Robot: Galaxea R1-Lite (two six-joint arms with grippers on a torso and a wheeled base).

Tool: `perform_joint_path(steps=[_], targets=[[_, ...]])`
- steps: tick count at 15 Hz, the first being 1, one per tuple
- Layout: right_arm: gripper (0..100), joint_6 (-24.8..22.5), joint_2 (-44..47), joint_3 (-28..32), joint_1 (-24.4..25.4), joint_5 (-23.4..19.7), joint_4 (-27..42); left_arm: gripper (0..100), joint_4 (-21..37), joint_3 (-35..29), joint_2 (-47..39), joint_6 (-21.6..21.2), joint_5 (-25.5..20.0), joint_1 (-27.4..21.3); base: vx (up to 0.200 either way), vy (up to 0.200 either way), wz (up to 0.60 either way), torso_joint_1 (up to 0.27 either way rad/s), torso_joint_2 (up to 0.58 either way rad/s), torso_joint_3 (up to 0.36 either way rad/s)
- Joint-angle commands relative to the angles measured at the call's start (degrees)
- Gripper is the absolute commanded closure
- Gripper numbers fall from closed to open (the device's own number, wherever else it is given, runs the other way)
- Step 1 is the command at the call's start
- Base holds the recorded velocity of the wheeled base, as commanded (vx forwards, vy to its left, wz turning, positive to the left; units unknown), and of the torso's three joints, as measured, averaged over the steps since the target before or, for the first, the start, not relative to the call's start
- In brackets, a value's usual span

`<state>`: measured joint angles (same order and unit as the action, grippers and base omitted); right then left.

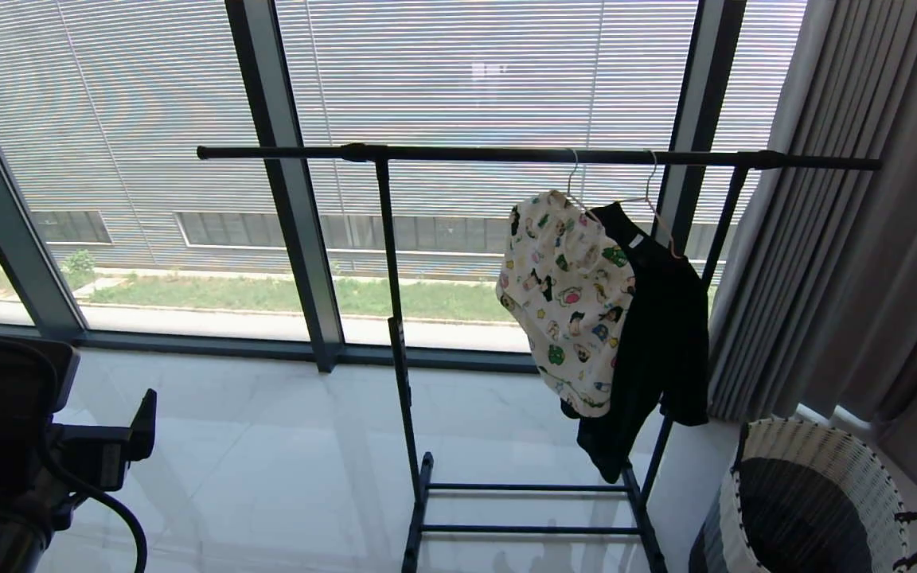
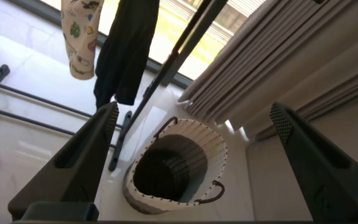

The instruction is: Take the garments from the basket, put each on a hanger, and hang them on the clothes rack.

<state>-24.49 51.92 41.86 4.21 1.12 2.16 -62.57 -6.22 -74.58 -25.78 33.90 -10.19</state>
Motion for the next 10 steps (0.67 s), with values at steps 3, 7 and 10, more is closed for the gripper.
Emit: perform_joint_path(steps=[3,7,10], targets=[[0,-0.9,-1.4,-0.8,0.0,0.0,0.2,0,0.0,0.5,0.1,0.0,0.0,0.1,0.000,0.000,0.00,0.000,0.00,0.000],[0,-0.9,-1.4,-0.9,0.0,2.1,0.4,0,0.0,1.6,0.0,0.3,0.0,0.0,0.000,0.000,0.00,-0.059,0.15,0.073],[0,-0.9,-1.6,-2.0,0.0,2.1,0.4,0,0.0,3.2,1.0,0.4,0.1,0.1,0.000,0.000,0.00,-0.199,0.47,0.258]])
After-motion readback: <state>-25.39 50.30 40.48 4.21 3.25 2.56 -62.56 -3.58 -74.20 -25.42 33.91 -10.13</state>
